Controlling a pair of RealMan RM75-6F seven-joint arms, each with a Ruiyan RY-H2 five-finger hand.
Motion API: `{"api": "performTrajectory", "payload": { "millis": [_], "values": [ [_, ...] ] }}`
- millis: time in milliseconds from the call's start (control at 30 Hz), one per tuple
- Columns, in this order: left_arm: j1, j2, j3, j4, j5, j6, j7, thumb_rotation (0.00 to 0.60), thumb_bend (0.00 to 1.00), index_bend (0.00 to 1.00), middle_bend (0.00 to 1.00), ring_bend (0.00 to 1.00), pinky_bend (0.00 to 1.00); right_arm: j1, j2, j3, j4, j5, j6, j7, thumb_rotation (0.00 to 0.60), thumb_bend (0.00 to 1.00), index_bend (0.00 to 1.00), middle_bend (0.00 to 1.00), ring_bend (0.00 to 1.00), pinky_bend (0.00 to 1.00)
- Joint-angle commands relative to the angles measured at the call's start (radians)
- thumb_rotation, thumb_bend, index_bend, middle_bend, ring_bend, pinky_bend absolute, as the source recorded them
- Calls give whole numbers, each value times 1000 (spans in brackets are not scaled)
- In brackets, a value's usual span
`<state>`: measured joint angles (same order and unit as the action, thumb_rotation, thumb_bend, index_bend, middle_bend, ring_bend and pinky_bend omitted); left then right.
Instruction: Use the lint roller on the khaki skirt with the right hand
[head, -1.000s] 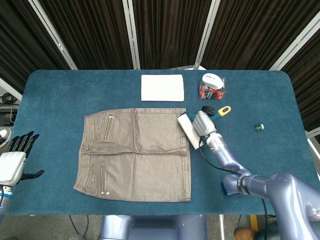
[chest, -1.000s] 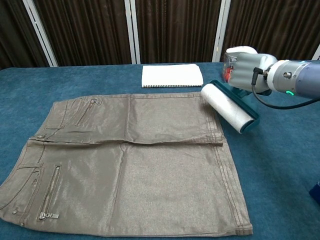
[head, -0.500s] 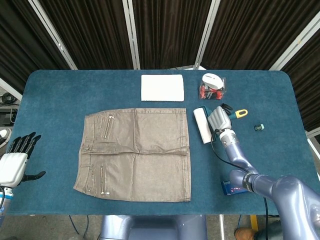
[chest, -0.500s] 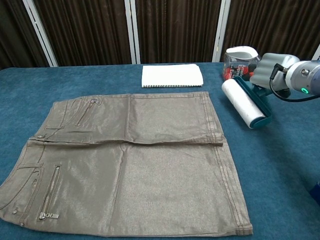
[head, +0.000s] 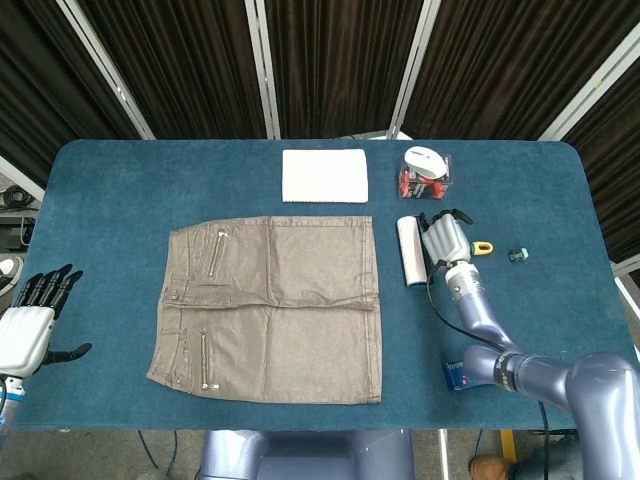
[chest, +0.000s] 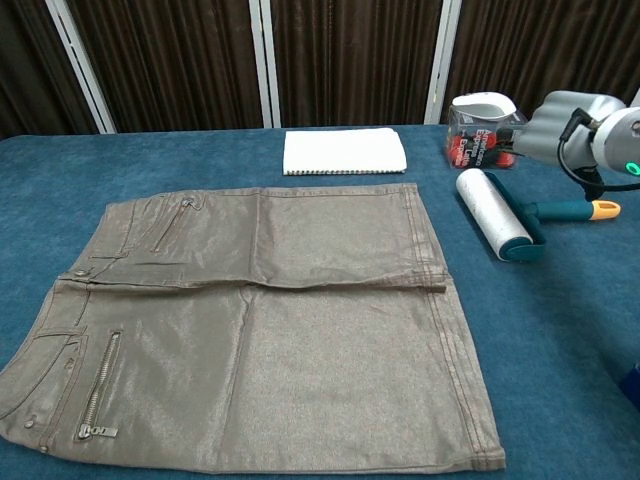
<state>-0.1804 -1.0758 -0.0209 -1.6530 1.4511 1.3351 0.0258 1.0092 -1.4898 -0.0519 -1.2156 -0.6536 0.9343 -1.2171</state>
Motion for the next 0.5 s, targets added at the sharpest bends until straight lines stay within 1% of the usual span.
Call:
{"api": "performTrajectory", "payload": {
  "millis": [33,67,100,167,267,400,500],
  "values": [
    [6,7,3,-6,16,16,-11,600,0,0,0,0,0,-66,115,31,-151,-76,84,153,600,0,70,256,234,394],
    [10,11,6,-9,27,26,-16,600,0,0,0,0,0,-124,166,43,-218,-137,129,294,600,0,71,245,212,348],
    [13,14,9,-11,36,33,-20,600,0,0,0,0,0,-173,213,32,-255,-242,167,417,600,0,70,229,188,310],
    [17,16,14,-13,48,42,-20,600,0,0,0,0,0,-231,255,16,-265,-372,224,566,600,0,64,197,147,258],
    [22,19,20,-21,65,54,-15,600,0,0,0,0,0,-312,285,0,-249,-525,329,763,600,0,48,143,85,196],
    [27,20,26,-24,84,66,-10,600,0,0,0,0,0,-401,296,-19,-217,-649,444,947,600,0,6,62,10,96],
    [30,20,33,-25,98,71,-11,600,0,0,0,0,0,-466,299,-39,-204,-711,509,1035,600,0,0,16,0,10]
  ]
}}
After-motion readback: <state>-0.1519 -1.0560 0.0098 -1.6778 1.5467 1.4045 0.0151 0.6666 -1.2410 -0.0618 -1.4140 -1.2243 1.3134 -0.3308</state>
